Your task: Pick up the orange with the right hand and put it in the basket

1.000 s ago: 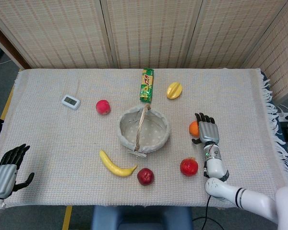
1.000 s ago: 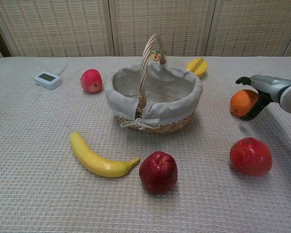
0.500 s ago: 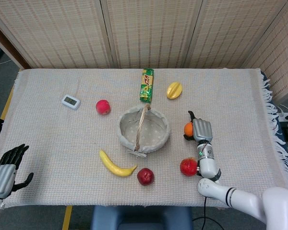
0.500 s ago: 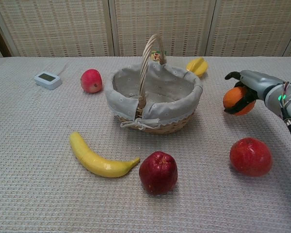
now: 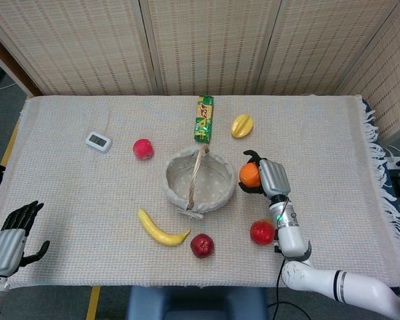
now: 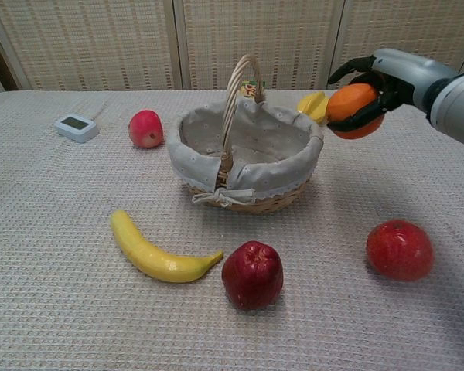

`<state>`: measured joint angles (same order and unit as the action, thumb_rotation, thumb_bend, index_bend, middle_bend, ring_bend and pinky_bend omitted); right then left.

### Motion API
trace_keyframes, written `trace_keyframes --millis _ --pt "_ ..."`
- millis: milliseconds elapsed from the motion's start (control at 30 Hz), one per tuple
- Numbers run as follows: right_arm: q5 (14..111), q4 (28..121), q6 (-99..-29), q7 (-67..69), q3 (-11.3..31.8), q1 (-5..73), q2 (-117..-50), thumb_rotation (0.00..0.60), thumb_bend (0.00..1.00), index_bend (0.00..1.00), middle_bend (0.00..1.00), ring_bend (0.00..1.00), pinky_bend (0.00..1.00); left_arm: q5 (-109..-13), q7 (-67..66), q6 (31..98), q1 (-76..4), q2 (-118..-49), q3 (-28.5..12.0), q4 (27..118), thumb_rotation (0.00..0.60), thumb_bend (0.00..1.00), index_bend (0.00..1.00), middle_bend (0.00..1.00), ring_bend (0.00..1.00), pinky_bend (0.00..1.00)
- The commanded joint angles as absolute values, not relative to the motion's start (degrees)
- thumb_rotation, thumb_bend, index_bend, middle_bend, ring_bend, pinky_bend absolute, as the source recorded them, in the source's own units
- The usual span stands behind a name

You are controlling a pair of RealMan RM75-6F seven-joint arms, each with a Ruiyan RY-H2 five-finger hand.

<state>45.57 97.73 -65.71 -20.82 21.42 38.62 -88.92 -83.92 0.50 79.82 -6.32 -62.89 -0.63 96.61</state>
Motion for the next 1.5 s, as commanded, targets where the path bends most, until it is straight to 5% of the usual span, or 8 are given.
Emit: trace_keyframes --millis 33,367,467,633,767,1000,1300,1500 --pt "47.42 102.77 -67.37 -22.55 21.49 40.08 -89.46 0.600 0.31 0.25 0.58 0.62 0.70 -84.00 0.53 79.84 -6.32 -62.88 -0.60 96.68 0.600 0.35 0.00 0.00 0.00 0.07" --pt "48.17 99.47 -70.19 -26.41 20.62 43.72 -96.32 0.600 0.31 0.30 0.58 0.58 0.66 -83.98 1.66 80.31 -6.03 -62.43 -0.65 96.53 0.600 0.35 0.00 0.00 0.00 0.07" --pt "50.38 97.49 -70.50 -26.01 19.58 43.78 -96.98 0.600 0.31 0.31 0.56 0.49 0.58 -84.04 1.73 80.59 -5.90 -62.47 -0.67 96.41 0.600 0.35 0.00 0.00 0.00 0.07" --pt "54.29 94.79 -71.27 -25.12 18.05 43.46 -97.66 0.600 0.23 0.42 0.40 0.28 0.37 -84.07 1.51 80.67 -5.85 -62.56 -0.66 96.41 0.600 0.35 0.00 0.00 0.00 0.07" --pt "54.70 93.83 -71.26 -25.12 17.59 43.08 -97.77 0.600 0.18 0.24 0.25 0.11 0.28 -84.18 1.35 80.65 -5.85 -62.60 -0.59 96.46 0.600 0.35 0.00 0.00 0.00 0.07" --pt "55.87 92.62 -71.21 -25.67 16.44 42.54 -98.20 0.600 0.15 0.01 0.09 0.00 0.15 -84.33 1.28 80.68 -5.89 -62.71 -0.60 96.45 0.600 0.35 0.00 0.00 0.00 0.07" --pt "56.88 95.56 -71.78 -25.27 16.92 41.47 -96.70 0.600 0.15 0.00 0.04 0.00 0.12 -84.21 1.38 80.63 -5.88 -62.63 -0.63 96.39 0.600 0.35 0.00 0.00 0.00 0.07" --pt "59.32 106.76 -73.93 -27.02 13.89 37.21 -87.49 0.600 0.15 0.00 0.04 0.00 0.09 -84.30 1.12 80.64 -5.86 -62.58 -0.56 96.30 0.600 0.35 0.00 0.00 0.00 0.07"
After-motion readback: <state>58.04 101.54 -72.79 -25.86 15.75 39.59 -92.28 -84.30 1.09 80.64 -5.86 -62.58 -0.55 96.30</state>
